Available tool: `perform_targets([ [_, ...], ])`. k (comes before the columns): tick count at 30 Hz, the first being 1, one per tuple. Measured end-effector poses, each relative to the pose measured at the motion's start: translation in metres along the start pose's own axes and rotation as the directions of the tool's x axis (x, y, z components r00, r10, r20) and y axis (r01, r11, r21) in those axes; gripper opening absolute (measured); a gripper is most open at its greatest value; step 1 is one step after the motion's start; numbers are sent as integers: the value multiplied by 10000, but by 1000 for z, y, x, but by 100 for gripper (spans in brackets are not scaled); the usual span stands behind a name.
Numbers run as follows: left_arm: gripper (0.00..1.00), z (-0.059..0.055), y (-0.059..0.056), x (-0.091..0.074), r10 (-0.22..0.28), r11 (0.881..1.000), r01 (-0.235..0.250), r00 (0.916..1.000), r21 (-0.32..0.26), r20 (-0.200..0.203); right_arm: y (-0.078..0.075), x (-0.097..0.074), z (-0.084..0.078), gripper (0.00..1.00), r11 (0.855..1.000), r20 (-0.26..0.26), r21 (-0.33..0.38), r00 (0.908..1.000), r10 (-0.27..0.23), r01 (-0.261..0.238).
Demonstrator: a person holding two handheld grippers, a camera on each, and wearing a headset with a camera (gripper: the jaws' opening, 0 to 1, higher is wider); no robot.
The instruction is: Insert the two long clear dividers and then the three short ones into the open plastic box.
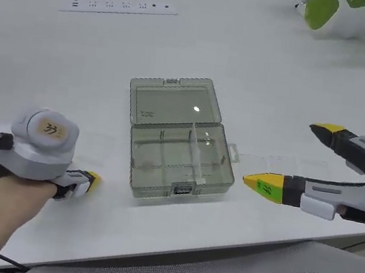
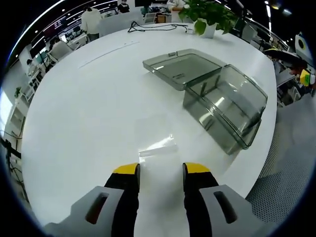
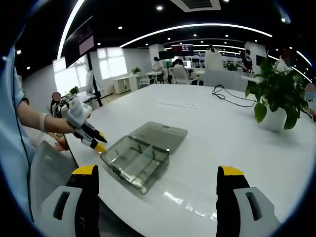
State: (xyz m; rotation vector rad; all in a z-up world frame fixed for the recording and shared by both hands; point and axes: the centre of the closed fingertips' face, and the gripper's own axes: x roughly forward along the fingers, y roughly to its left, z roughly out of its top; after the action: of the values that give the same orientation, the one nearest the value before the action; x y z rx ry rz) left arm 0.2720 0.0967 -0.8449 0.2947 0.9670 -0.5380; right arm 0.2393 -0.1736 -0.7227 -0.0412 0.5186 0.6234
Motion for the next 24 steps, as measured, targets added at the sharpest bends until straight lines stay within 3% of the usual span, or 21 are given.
perform_targets([
  [8,33,0,0,-1,13,9999,-11,9999,-162,116,4,2,0,100,9999,27,101,9999,132,-132],
  [10,31,4,0,-2,-71,9992,86,9993,-402,358,6,3,1,100,9997,60,150,9998,179,-180],
  [12,31,2,-1,-2,-85,9996,90,9998,-277,203,6,4,0,100,9998,19,119,9998,186,-186],
  [24,31,3,-3,0,-209,9990,218,9995,-395,219,3,6,-1,100,9995,0,203,9997,236,-236],
])
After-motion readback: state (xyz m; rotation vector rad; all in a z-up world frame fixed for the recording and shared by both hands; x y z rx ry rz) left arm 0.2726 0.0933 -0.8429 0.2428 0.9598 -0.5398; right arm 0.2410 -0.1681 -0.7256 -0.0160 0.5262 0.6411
